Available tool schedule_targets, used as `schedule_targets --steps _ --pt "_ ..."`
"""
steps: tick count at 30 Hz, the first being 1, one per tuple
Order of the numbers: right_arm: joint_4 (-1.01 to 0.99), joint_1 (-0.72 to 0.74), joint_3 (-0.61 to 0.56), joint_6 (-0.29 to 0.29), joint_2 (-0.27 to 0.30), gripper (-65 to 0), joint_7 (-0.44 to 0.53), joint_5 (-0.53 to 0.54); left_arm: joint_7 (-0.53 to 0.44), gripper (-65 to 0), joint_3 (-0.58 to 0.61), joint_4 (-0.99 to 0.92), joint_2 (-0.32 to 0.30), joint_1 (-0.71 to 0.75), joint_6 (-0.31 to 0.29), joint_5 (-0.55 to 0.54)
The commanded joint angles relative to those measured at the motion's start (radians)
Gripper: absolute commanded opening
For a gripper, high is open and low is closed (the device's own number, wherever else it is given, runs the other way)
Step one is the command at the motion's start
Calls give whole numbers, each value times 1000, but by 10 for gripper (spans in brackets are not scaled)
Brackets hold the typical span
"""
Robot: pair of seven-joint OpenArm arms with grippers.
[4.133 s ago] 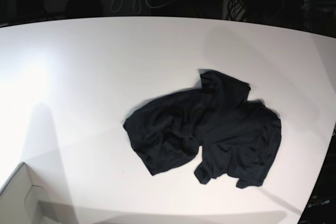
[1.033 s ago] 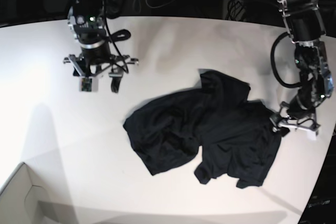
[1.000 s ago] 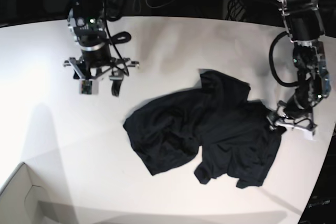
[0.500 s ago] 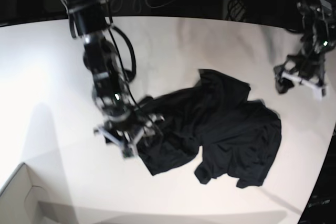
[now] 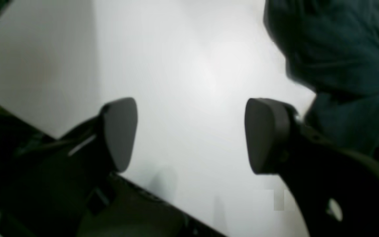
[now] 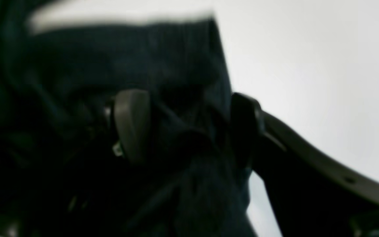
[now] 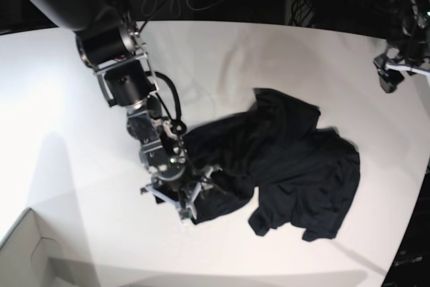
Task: Layout the t-shirt on the table in an organized manner, then fold the t-shirt properly
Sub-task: 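Grasp shirt edges with both grippers and pull them apart, lifting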
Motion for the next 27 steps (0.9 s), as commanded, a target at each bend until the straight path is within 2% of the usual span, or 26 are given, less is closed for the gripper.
schedule_targets --steps 1,4,7,9,12,17,22,27 --pt "2 39 3 1 -2 -268 42 0 -9 -156 -11 16 -13 5 -3 -6" --pt "-21 36 6 1 -1 -332 62 0 -9 -156 -13 16 -13 2 -3 -6" --pt "-18 16 6 1 1 -498 65 -3 -9 -156 -8 16 -13 -1 -3 -6" --pt "5 5 6 1 5 -640 60 -5 -9 -156 -7 16 -13 -18 -3 -5" --pt "122 -45 7 -2 41 -646 57 -5 -9 -156 -7 16 -13 -19 -3 -5" --pt "502 -203 44 -5 130 -650 45 -5 -9 -156 -7 16 -13 -36 -3 -5" --pt "783 -302 250 -5 133 -650 -93 -5 -9 -156 -5 16 -13 -79 -3 -5" --pt "969 -406 475 -5 130 -650 -131 0 -9 -154 -5 20 -13 -96 -3 -14"
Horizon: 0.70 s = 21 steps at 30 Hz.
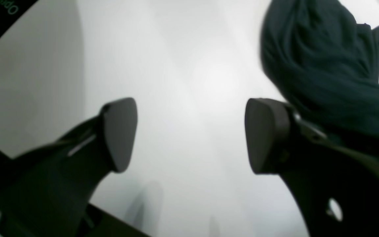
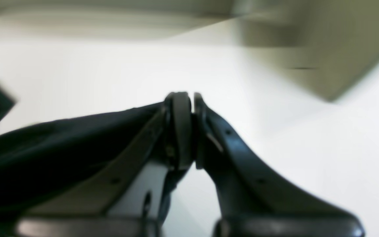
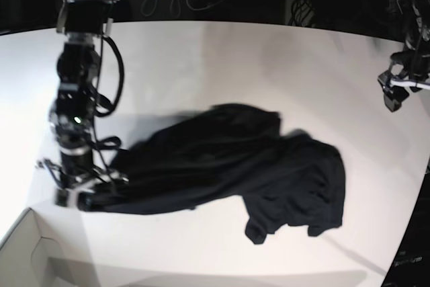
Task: Layout the t-shirt on the table in an organized manner, then fold the t-shirt properly
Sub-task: 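Grasp shirt edges with both grippers and pull them apart, lifting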
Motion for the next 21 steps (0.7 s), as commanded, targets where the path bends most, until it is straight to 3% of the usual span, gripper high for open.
schedule_targets --steps 1,5,10,18,21 --pt "49 -8 42 -2 5 -650 26 1 -16 -153 -7 19 -15 -2 -3 -9" --pt "158 -127 169 -1 -1 -650 29 1 -16 -152 -7 16 -14 -28 -3 -9" --pt "130 -261 252 -1 -38 -650 28 1 -16 -152 50 16 12 -60 -3 -1" --pt "83 -364 268 1 -27 -650 28 1 -16 -152 269 -16 23 -163 7 0" --pt "95 -394 268 2 -26 -586 28 1 -16 -152 340 -79 52 -235 7 2"
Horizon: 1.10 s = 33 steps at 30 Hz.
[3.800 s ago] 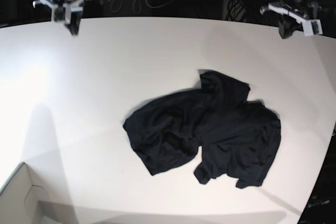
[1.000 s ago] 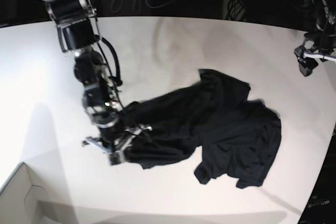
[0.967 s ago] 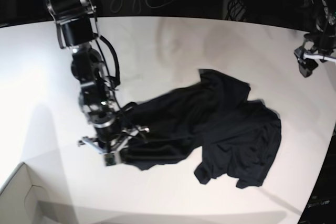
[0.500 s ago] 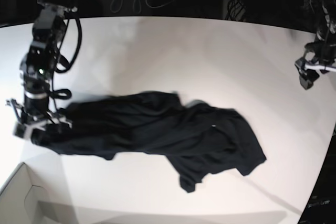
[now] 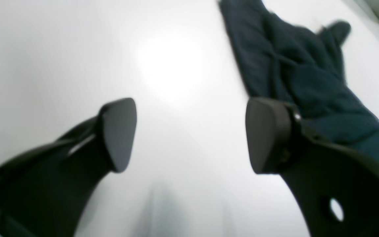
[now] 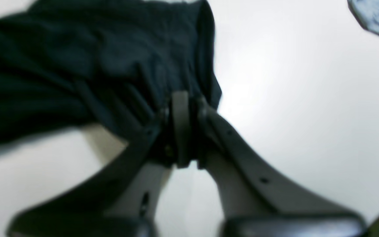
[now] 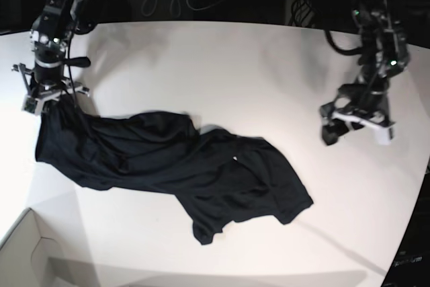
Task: Layout the t-shirt on the table in an organized manner, then fold the t-shirt properly
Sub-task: 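Grasp shirt edges with both grippers and pull them apart, lifting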
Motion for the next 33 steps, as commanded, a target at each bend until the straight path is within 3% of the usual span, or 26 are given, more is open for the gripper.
schedule_targets --steps 1,4,8,12,16,19,21,25,26,29,33 --pt "31 -5 3 2 10 -548 25 0 -20 -152 14 -17 -1 -38 0 -6" --pt "76 -46 5 2 7 -439 25 0 -28 -151 91 -148 46 -133 0 55" --pt "160 -100 3 2 0 -342 25 0 -30 -151 180 -310 128 -259 0 196" --pt "221 -137 3 2 -17 -318 25 0 -31 -151 197 -461 226 -377 -2 304" --pt "252 -172 2 2 -22 -318 25 0 -31 -154 195 -588 269 -457 -3 347" --pt "254 -180 3 2 -20 -318 25 0 -31 -194 197 -639 267 -475 -6 345" --pt "254 -180 3 2 -19 -318 25 0 -31 -305 195 -637 263 -472 -9 344" --pt "247 -169 3 2 -17 -318 25 0 -20 -614 161 -560 207 -437 -11 321" --pt "246 -169 3 2 -19 -318 25 0 -17 -650 135 -513 192 -412 -8 290" --pt "241 -130 -3 2 -20 -318 25 0 27 -626 46 -367 140 -331 -9 186" --pt "205 -78 -11 2 -23 -318 25 0 99 -650 -92 -192 59 -233 -9 34"
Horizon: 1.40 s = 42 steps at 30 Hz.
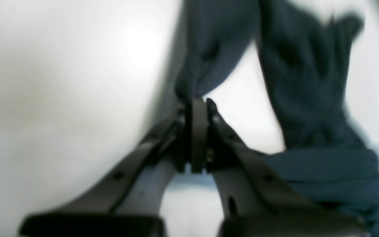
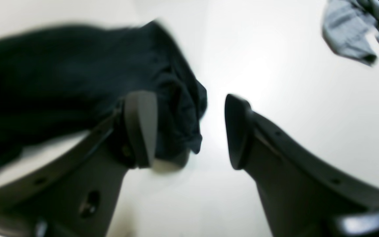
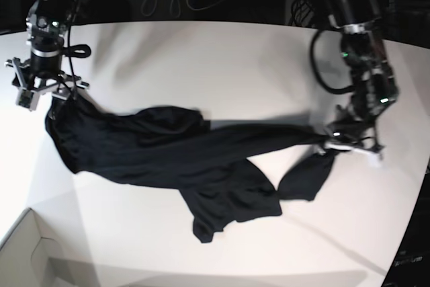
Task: Layout the t-shirt on the table in an organized manner, then fold the t-shirt properly
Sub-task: 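Grasp shirt edges with both grippers and pull them apart, lifting, then regrasp the shirt with the right gripper and stretch it between grippers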
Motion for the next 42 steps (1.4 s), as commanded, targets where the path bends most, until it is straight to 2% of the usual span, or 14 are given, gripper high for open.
schedule_targets --steps 1,7,11,17,21,25,34,36,38,40,42 --pt "3 14 -7 -1 7 -318 23 0 2 -649 -26 46 -22 6 -8 -41" --pt "0 53 -102 -1 11 -318 23 0 49 -649 -227 158 -124 144 -8 -216" --pt "3 79 -225 0 24 -317 23 0 52 -649 -322 141 -142 215 -10 -257" --pt "-92 182 -438 0 37 -310 22 0 51 -649 -333 120 -137 252 -10 -256" --pt "-224 251 -516 0 27 -256 22 0 52 -649 -328 121 -134 252 -10 -260" --pt "-358 309 -529 0 -7 -230 22 -1 52 -649 -333 126 -122 253 -10 -256" --pt "-542 433 -529 0 -10 -239 23 0 52 -649 -328 118 -118 250 -10 -256" --pt "-556 444 -529 0 -9 -269 23 0 52 -649 -328 118 -118 249 -10 -256" --pt "-556 444 -529 0 -9 -350 23 0 52 -649 -327 118 -118 247 -10 -256" --pt "-534 440 -529 0 -7 -471 23 0 52 -649 -327 118 -118 246 -10 -256" --pt "-476 420 -529 0 -5 -630 23 0 52 -649 -327 118 -118 244 -10 -256"
